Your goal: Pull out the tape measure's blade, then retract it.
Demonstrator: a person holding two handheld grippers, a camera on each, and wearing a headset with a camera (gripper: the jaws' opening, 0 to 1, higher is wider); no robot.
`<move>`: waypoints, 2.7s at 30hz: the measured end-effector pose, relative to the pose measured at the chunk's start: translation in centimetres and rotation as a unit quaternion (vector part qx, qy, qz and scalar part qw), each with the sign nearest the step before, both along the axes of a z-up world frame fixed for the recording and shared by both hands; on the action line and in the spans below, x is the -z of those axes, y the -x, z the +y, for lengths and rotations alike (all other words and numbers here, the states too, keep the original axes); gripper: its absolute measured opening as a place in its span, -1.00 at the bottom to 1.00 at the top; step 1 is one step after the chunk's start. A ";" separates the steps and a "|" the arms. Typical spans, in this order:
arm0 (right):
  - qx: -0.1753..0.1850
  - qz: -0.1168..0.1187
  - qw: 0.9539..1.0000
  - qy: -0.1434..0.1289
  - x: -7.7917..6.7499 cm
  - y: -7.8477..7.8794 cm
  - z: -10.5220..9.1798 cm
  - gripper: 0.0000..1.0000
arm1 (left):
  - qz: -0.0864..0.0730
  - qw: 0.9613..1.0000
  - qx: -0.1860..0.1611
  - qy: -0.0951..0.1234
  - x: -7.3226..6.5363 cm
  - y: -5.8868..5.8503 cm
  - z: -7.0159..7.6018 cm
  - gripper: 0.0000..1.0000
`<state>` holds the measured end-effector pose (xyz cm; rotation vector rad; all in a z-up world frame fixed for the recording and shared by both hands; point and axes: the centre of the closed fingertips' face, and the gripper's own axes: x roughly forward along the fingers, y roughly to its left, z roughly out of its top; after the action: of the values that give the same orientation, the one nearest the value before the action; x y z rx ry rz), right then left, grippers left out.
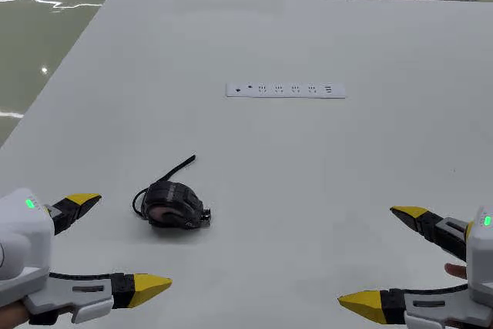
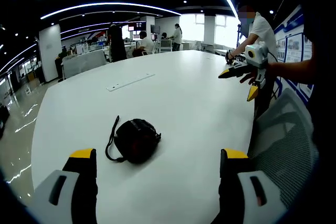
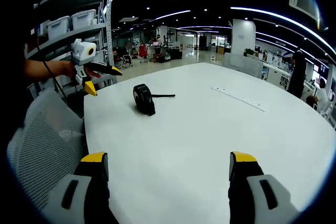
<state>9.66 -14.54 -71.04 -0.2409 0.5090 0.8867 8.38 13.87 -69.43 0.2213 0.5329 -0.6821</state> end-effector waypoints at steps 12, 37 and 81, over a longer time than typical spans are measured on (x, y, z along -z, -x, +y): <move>-0.008 0.002 1.000 0.004 -0.1 -0.2 0.2 0.94 | 0.002 1.000 0.005 -0.002 0.0 -0.2 0.0 0.93; -0.078 0.005 0.996 0.032 0.2 -1.8 1.5 0.86 | 0.016 0.998 0.040 -0.042 0.5 -1.7 1.7 0.79; -0.180 -0.015 0.980 0.081 1.1 -5.5 4.0 0.64 | 0.043 0.982 0.150 -0.111 3.4 -4.9 1.4 0.47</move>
<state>15.14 -10.53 -72.11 -0.5055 0.5191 1.1930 13.30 15.24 -72.85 0.4897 0.6666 -0.9282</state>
